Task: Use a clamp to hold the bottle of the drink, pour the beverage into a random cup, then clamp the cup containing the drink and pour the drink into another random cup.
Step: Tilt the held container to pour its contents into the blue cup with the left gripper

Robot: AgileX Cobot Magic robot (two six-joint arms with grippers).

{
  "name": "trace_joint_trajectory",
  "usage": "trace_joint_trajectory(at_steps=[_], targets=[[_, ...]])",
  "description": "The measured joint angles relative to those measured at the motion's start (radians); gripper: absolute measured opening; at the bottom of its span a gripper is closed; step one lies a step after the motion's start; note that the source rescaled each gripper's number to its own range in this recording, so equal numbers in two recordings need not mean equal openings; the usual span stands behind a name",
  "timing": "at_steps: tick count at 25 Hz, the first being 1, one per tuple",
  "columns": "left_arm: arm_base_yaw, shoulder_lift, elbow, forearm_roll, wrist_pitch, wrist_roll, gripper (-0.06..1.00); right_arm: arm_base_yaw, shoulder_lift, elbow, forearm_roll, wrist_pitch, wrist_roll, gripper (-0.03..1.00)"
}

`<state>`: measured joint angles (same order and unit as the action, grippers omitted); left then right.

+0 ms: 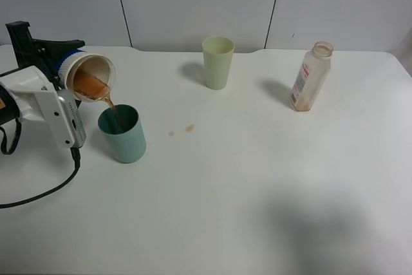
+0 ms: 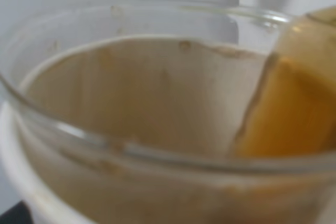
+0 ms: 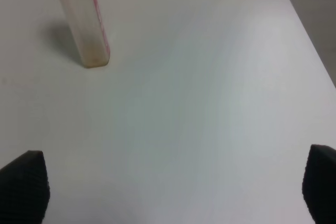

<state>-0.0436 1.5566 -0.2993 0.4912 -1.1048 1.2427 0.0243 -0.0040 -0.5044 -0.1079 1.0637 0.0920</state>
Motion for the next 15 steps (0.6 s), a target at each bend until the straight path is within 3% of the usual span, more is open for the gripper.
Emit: trace_joint_trajectory(at_steps=[15], targets=[[0.000,0.000,0.000,-0.051,-0.048,0.065,0.01,0.000,0.000,0.000,0.000,0.000,0.000,1.00]])
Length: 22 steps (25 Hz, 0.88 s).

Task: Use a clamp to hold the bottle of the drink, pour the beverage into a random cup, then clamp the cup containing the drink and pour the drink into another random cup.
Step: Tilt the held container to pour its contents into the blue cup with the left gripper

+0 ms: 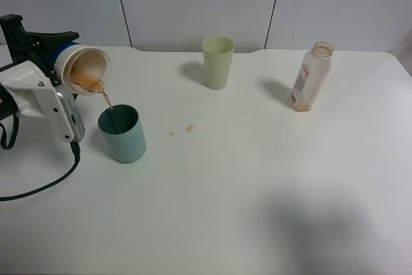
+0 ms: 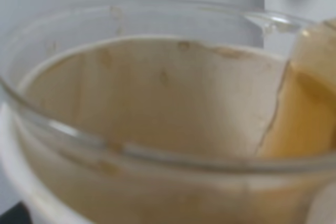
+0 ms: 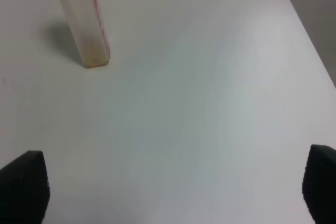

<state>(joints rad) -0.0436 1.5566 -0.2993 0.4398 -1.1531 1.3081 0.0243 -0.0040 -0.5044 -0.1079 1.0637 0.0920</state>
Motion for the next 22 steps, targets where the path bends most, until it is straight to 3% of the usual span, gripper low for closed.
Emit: trace_joint_trajectory(at_steps=[22], targets=[[0.000,0.000,0.000,0.026,-0.040,0.103,0.01,0.000,0.000,0.000,0.000,0.000,0.000,1.00]])
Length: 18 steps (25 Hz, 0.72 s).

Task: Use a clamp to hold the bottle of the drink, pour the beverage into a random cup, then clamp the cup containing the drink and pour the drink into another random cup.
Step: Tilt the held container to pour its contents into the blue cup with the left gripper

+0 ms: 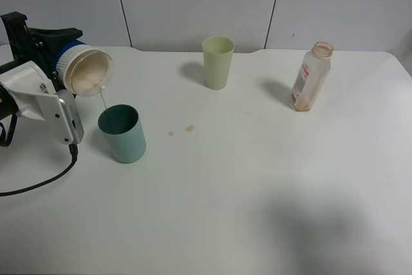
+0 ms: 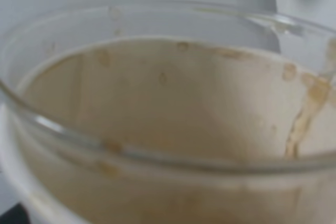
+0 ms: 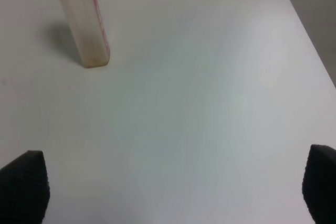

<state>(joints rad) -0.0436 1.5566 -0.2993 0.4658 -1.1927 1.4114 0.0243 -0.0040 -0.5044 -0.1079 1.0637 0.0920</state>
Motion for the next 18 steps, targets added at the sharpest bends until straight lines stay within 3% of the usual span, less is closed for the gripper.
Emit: trace_joint_trajectory(at_steps=[18], targets=[[-0.039,0.000,0.000,0.001,-0.010,0.003,0.01,0.000,0.000,0.000,0.000,0.000,0.000,1.00]])
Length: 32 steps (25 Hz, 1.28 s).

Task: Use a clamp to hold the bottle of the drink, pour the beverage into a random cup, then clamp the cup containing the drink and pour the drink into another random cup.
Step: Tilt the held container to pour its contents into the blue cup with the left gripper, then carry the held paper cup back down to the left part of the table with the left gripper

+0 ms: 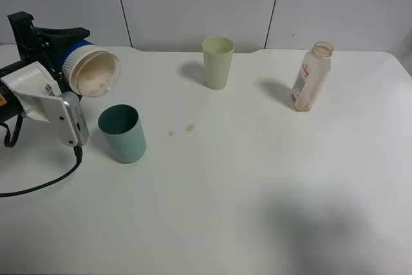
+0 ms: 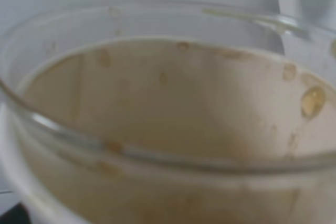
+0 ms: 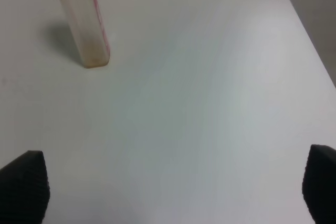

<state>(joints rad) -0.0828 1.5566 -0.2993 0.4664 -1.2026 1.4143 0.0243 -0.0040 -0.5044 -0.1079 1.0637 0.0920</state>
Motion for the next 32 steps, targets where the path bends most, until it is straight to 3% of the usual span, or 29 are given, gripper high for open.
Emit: trace_joint_trajectory(at_steps=[6,24,32], targets=[[0.000,-0.001,0.000,0.000,0.000,-0.106,0.01,0.000,0.000,0.000,0.000,0.000,0.000,1.00],[0.000,-0.001,0.000,0.000,0.000,-0.867,0.01,0.000,0.000,0.000,0.000,0.000,0.000,1.00],[0.052,-0.001,0.000,0.011,0.000,-0.949,0.01,0.000,0.000,0.000,0.000,0.000,0.000,1.00]])
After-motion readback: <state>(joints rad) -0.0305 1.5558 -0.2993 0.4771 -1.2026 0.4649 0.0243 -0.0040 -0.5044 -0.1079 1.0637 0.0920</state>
